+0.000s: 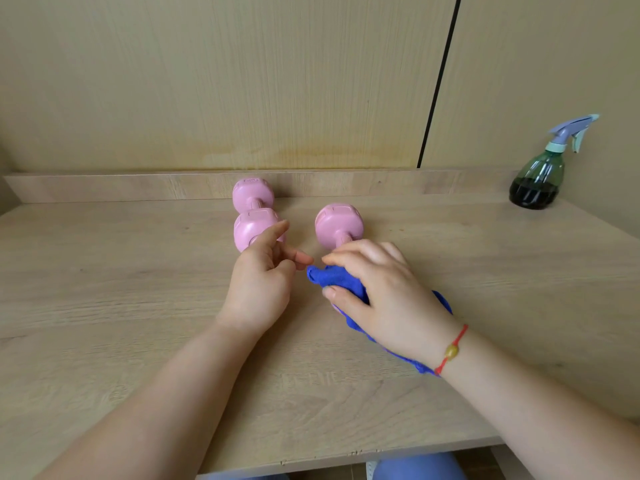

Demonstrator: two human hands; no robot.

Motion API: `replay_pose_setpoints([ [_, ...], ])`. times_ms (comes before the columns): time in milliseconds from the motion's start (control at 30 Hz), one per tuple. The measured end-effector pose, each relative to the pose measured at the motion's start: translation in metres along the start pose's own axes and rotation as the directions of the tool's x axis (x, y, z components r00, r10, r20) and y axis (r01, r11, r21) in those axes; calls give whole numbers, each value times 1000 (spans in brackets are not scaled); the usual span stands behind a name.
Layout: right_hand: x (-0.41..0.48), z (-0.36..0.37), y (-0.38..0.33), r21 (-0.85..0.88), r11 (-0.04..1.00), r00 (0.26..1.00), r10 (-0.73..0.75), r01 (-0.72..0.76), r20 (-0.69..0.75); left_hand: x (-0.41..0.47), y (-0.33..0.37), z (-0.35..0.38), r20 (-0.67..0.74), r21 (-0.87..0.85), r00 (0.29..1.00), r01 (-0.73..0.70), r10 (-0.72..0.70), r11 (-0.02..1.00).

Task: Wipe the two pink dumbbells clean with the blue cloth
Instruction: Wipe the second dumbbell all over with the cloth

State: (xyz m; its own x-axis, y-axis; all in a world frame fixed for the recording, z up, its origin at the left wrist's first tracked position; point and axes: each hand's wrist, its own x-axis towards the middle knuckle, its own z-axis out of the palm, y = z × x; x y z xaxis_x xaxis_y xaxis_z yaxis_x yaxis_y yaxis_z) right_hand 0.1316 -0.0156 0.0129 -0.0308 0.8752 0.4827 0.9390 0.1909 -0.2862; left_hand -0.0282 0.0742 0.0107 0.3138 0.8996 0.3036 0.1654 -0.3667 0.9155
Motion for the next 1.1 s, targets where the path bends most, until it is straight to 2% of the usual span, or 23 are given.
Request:
replay_pose_setpoints([
  [67,10,1,-3,-72,989,992,129,-128,12,-2,0,1,24,35,1000,-14,13,999],
  [100,13,4,-4,-124,982,990,139,-141,-21,-3,0,1,32,37,999,-16,15,999],
  [167,17,13,-5,-185,976,988,88,-110,-123,-3,0,1,43,37,999,-19,18,999],
  [233,17,19,-4,-176,979,975,62,-101,-214,-3,-1,0,44,42,999,-21,19,999],
  [367,16,21,-1,-43,987,939,132,-154,-318,-4,-2,3,78,68,996,-51,45,996],
  [433,16,18,-2,179,957,918,273,-229,-288,-6,-2,5,112,75,991,-78,69,994],
  [467,17,15,-2,372,883,888,389,-285,-244,-6,-2,6,131,74,987,-99,88,992],
  [500,18,11,-2,585,732,839,522,-349,-153,-7,-1,6,148,76,983,-117,104,990],
  [533,19,7,0,748,530,772,635,-399,-39,-8,-1,7,162,74,980,-131,118,989],
  [567,21,3,5,841,345,704,708,-416,58,-9,0,7,171,68,978,-136,123,988],
  [600,23,-2,11,888,220,651,751,-403,109,-10,1,7,178,54,976,-135,123,989],
  [633,25,-8,17,917,144,614,779,-371,126,-10,2,7,184,39,975,-131,122,991],
  [667,29,-14,23,937,118,597,795,-329,109,-10,2,7,187,29,975,-129,122,991],
  [700,34,-18,28,943,137,595,801,-304,75,-10,2,7,194,33,974,-129,120,991],
  [767,44,-23,35,925,260,628,778,-276,-31,-11,2,8,211,55,969,-144,130,988],
  [800,50,-22,39,887,376,658,744,-266,-118,-11,2,7,222,69,965,-161,142,985],
  [867,60,-19,46,684,673,736,609,-282,-296,-13,2,8,264,113,950,-203,168,973],
  [900,65,-17,49,558,780,772,531,-284,-350,-15,3,9,285,142,942,-227,180,963],
  [933,70,-16,51,473,836,797,477,-280,-371,-15,3,10,299,171,935,-247,189,954],
  [1000,79,-13,52,457,849,838,438,-266,-325,-15,3,13,314,211,932,-256,183,943],
  [1100,82,-3,54,518,804,919,385,-291,-80,-14,3,16,296,207,940,-238,172,949],
])
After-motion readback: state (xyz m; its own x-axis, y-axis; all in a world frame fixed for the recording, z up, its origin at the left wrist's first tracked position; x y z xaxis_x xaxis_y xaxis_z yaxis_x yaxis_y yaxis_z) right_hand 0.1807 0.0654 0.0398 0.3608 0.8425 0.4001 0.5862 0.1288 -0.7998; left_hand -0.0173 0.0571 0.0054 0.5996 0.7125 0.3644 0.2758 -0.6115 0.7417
